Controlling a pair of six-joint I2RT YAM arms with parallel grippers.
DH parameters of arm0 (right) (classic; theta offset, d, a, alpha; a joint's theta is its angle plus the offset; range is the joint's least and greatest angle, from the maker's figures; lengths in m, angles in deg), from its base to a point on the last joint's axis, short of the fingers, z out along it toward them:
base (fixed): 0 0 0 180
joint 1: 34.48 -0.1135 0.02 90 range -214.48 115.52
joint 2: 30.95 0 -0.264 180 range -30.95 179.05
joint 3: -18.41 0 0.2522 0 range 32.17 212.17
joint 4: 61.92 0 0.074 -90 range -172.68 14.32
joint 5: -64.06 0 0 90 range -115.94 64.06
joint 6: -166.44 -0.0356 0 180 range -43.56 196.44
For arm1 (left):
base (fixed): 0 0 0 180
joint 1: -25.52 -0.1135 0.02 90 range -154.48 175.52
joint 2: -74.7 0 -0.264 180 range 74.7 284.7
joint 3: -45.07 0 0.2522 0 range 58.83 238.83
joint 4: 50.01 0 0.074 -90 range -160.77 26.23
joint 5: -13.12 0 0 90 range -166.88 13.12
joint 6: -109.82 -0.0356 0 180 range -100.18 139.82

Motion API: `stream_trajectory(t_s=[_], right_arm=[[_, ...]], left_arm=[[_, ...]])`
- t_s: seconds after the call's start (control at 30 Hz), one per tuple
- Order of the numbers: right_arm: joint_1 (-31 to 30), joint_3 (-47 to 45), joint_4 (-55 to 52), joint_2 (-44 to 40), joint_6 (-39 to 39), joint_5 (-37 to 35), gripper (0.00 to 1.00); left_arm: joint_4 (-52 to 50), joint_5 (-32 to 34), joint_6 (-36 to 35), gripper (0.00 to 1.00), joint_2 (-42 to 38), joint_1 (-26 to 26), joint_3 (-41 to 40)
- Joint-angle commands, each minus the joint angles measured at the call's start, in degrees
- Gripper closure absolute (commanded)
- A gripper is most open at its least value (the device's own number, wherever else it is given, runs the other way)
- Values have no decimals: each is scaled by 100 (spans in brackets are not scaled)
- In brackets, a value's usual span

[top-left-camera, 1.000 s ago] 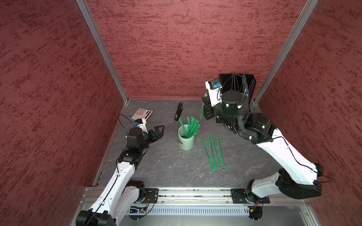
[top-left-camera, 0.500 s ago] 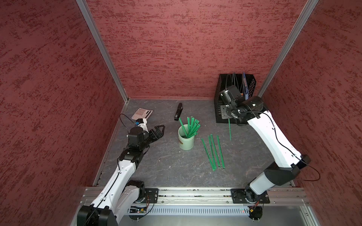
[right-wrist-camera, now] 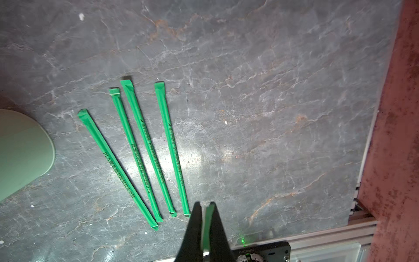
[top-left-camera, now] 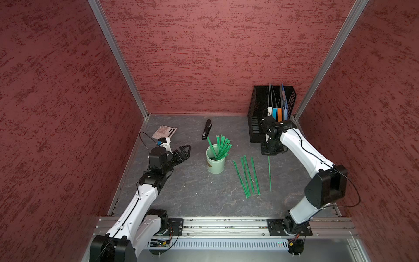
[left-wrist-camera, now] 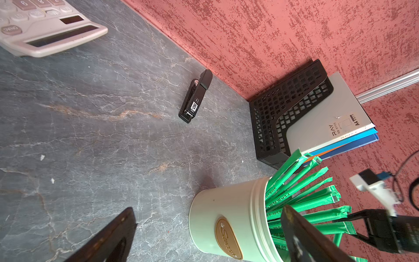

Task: Take the straws out of the storage container
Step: Place the straw at the center of the board.

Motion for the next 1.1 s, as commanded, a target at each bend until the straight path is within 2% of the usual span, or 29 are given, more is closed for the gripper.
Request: stream_trajectory(t_s=[0.0,0.5,1.07], right_arm=[[67,-127,389,305,163,285,99],[88,-255,1005,1377,478,477,99],[308,-332,1400,1755,461,575,95]], left_arm=[[77,0,-92,0,7,-26,-90],[-82,78,-180,0,63,-30,-41],[-218,104,-224,0,32,-26,8]])
